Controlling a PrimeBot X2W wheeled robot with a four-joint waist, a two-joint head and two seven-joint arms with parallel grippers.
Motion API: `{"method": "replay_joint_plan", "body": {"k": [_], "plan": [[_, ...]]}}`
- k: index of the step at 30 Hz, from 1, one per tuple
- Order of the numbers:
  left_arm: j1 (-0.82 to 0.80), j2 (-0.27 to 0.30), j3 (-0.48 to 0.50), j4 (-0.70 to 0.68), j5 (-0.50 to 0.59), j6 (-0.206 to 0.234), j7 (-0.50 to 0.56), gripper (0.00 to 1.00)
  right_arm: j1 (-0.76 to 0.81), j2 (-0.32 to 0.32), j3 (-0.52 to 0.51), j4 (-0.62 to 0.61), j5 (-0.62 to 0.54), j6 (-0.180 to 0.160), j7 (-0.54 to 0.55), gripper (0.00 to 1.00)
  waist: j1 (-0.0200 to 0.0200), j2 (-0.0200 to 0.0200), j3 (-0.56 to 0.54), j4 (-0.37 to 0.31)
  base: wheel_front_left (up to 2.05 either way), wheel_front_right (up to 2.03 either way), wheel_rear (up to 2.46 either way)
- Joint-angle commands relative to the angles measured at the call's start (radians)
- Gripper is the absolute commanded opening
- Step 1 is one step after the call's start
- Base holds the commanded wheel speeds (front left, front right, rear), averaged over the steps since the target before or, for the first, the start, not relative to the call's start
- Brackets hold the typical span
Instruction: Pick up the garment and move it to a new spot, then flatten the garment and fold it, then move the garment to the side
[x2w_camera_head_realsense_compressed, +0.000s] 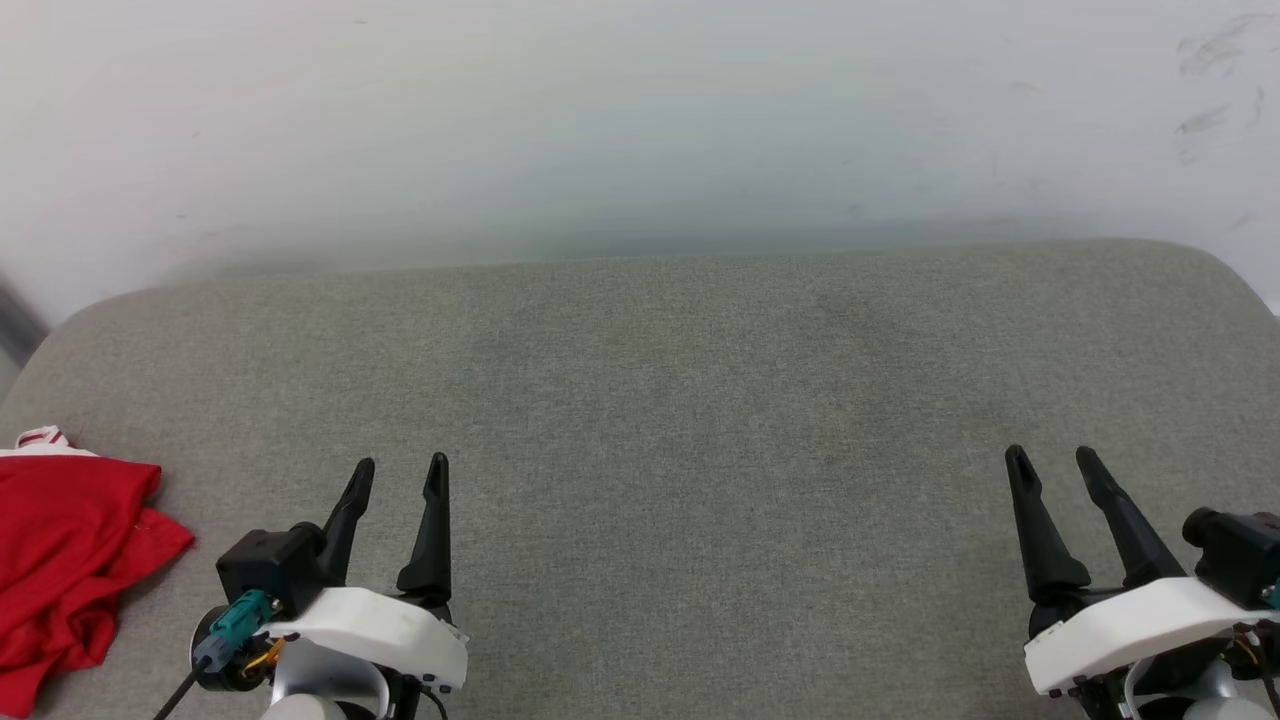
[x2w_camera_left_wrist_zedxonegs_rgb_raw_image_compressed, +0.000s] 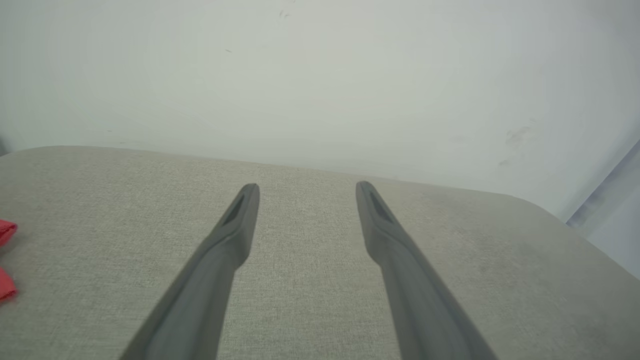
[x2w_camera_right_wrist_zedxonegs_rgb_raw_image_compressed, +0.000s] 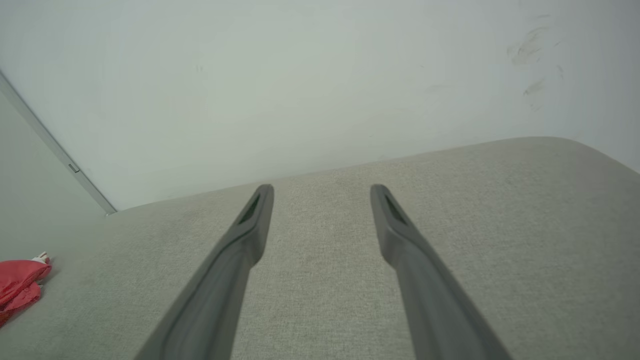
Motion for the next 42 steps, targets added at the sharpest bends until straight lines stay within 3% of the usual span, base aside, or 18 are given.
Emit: {"method": "replay_joint_plan", "body": {"k": [1,20,42], "plan": [[-0.009,0.009,-0.007,-0.007,0.033,0.008,-0.011,1.00,0.006,0.002,-0.001,-0.015,-0.036,0.000,-0.001,1.00,0.0000,0.0000,0.000,0.001,0.00,0.00,0.00],[-0.008,0.014,-0.031,-0.004,0.167,0.033,-0.053,1.00,0.017,0.023,-0.004,-0.034,-0.175,0.000,-0.008,1.00,0.0000,0.0000,0.003,0.005,0.00,0.00,0.00],[0.001,-0.016,-0.010,0.009,0.271,0.007,-0.094,1.00,0.022,0.041,-0.006,-0.036,-0.265,0.000,-0.029,1.00,0.0000,0.0000,0.007,0.002,0.00,0.00,0.00]]}}
